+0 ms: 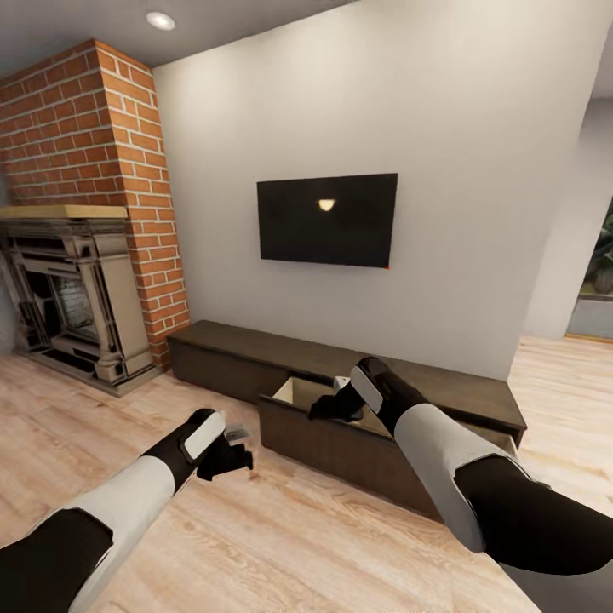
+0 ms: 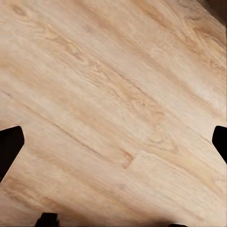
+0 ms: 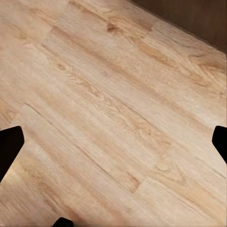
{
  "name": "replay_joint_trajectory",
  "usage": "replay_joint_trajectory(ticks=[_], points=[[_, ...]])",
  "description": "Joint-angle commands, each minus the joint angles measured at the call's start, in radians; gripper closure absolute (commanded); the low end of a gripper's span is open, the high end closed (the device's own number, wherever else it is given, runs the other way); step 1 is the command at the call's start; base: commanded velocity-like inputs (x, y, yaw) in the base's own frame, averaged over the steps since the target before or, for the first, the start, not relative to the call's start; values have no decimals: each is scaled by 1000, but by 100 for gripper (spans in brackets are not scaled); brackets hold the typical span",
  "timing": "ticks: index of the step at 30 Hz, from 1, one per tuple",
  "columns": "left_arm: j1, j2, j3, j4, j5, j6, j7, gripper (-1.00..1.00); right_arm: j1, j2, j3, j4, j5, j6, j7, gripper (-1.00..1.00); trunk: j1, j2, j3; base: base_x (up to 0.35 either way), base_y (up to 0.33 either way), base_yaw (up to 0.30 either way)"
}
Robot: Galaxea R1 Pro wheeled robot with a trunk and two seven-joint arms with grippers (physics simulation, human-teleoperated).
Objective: Place each of the two pumpkins and all three candles from the living room inside a cabinet in the living room (use any cabinet), then make sure every cabinet is closed, and position the cauldron so it is next to a table in the living room.
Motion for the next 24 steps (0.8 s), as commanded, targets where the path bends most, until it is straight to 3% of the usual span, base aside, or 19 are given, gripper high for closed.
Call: replay_joint_trajectory(ticks=[1,8,11,16,20,24], points=[[-1,5,-7,14,12,-10,7,-100,-1,0,5,0,-3,2,-2,-100,-5,7,2,-247,190,289],[1,18,-7,168,11,-127,1,-100,-1,0,5,10,-4,-47,-3,-100,-31,56,24,-210,153,289],[2,24,-7,192,10,-174,0,-100,-1,0,5,15,-5,-72,-5,-100,-39,70,30,-93,58,289],[13,36,-7,200,11,-193,0,-100,-1,0,7,9,-5,-88,-4,-100,-39,70,30,-15,9,290],[52,39,-7,201,12,-254,-1,-100,-1,0,26,14,-6,-158,1,-100,-39,70,30,-2,1,290],[67,40,-8,201,12,-277,-2,-100,0,0,32,15,-6,-183,3,-100,-39,70,30,0,0,290]])
